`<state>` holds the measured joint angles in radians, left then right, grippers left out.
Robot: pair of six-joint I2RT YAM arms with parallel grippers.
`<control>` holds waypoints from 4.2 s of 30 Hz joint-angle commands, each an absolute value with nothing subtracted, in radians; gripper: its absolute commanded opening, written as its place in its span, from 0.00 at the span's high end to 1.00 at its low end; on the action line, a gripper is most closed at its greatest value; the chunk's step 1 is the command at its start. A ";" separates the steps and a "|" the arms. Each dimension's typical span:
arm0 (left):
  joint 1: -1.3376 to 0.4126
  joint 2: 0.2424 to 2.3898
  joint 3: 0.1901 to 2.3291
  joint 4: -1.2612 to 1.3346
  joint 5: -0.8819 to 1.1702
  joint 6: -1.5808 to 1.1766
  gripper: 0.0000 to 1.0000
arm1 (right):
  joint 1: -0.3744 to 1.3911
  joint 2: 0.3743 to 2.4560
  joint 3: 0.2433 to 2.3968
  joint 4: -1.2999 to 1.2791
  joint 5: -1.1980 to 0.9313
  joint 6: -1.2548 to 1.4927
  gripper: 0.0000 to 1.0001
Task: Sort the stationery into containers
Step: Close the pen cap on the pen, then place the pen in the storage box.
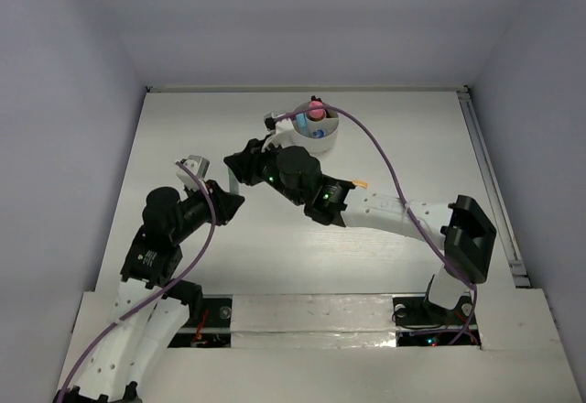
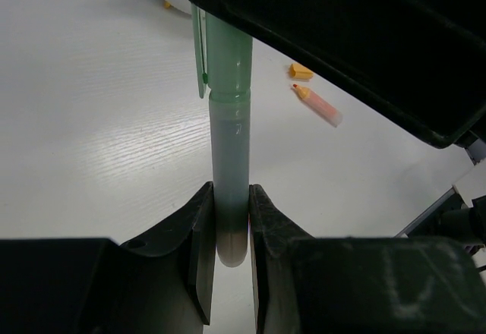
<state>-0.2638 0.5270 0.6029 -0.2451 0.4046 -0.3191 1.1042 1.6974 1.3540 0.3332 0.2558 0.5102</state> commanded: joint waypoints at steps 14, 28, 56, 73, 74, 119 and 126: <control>-0.250 0.503 0.670 -0.104 0.212 -0.328 1.00 | 1.160 1.687 1.353 0.216 0.144 0.615 1.00; -0.250 0.521 0.706 -0.064 0.184 -0.305 1.00 | 1.160 1.647 1.295 0.167 0.126 0.575 1.00; -0.250 0.612 0.796 -0.006 0.173 -0.314 1.00 | 1.313 1.701 0.997 0.270 0.140 0.667 1.00; -0.250 0.627 0.818 0.026 0.186 -0.327 1.00 | 1.298 1.674 1.015 0.275 0.192 0.683 1.00; -0.250 0.620 0.812 0.020 0.196 -0.331 1.00 | 1.283 1.661 1.020 0.278 0.190 0.681 1.00; -0.282 0.494 0.672 -0.123 0.295 -0.264 0.06 | 0.664 2.088 1.640 0.610 0.449 -0.252 1.00; -0.282 0.499 0.670 -0.123 0.295 -0.264 0.05 | 0.664 2.126 1.617 0.640 0.443 -0.247 1.00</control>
